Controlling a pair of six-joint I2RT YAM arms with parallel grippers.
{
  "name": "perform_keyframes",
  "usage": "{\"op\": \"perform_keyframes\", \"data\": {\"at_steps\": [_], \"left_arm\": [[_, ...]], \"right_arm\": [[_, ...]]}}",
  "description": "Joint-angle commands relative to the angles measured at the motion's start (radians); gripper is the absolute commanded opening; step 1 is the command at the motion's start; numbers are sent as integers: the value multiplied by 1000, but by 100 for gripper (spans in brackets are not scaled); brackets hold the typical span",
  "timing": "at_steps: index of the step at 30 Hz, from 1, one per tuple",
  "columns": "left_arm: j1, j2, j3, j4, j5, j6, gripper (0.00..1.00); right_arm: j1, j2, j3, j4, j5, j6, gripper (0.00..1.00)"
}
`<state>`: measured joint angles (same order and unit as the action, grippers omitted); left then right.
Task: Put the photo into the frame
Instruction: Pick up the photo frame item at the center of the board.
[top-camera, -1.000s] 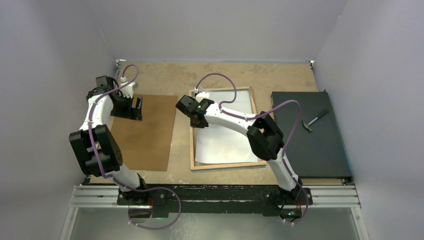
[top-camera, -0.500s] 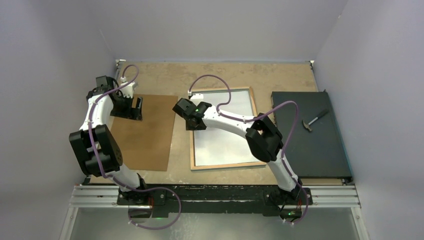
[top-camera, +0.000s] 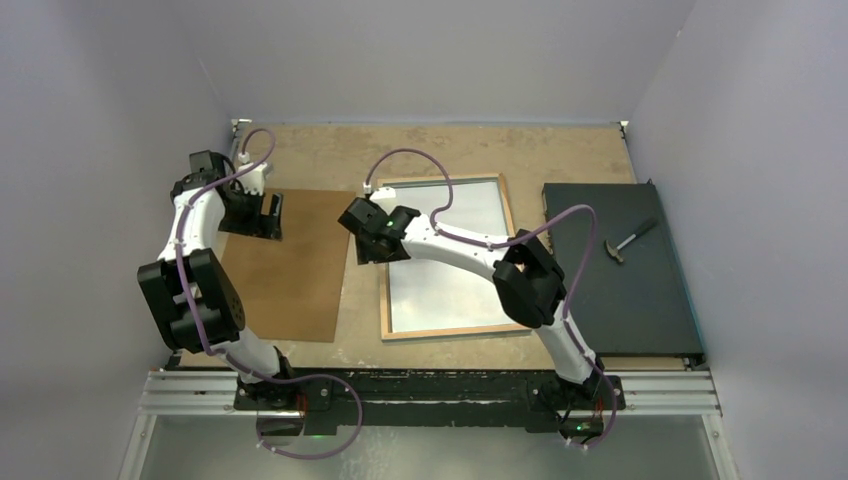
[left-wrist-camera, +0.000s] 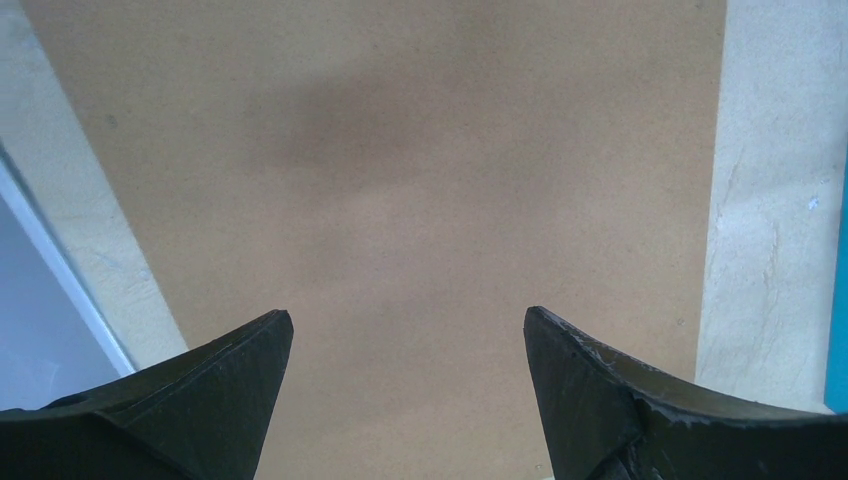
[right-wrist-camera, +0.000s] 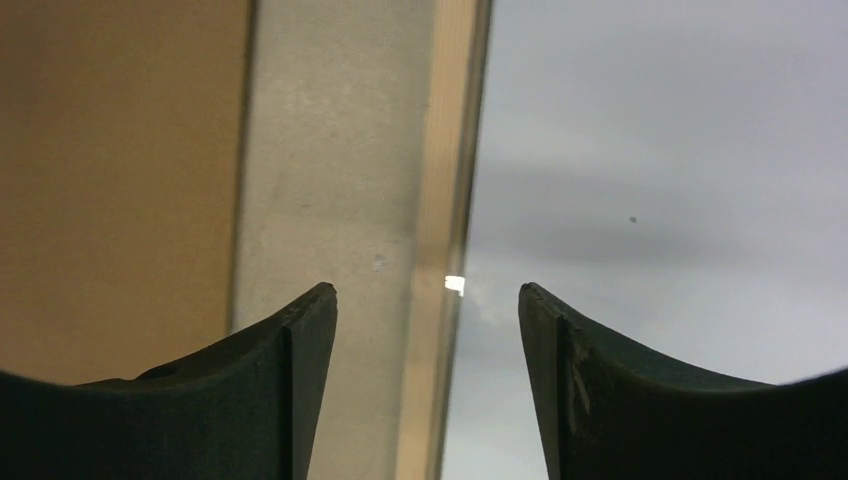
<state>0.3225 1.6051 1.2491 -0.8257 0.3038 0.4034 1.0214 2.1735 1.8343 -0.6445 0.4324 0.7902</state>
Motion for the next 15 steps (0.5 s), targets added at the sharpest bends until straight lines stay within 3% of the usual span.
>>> {"op": "perform_keyframes", "data": {"at_steps": [1,5,11,15], "left_arm": [[51,22,85,14,-42,14,85],[110,51,109,82,-193,57,84],[173,84,3,335,-486,151,78],[195,116,-74,470,-571,175,71]], "right_arm": [[24,-82,71,100,-73,-13,72],[29,-22,89,185,-185,35,76],[29,98,171,208,-293,91,80],[24,137,186,239,-302,107,81]]}}
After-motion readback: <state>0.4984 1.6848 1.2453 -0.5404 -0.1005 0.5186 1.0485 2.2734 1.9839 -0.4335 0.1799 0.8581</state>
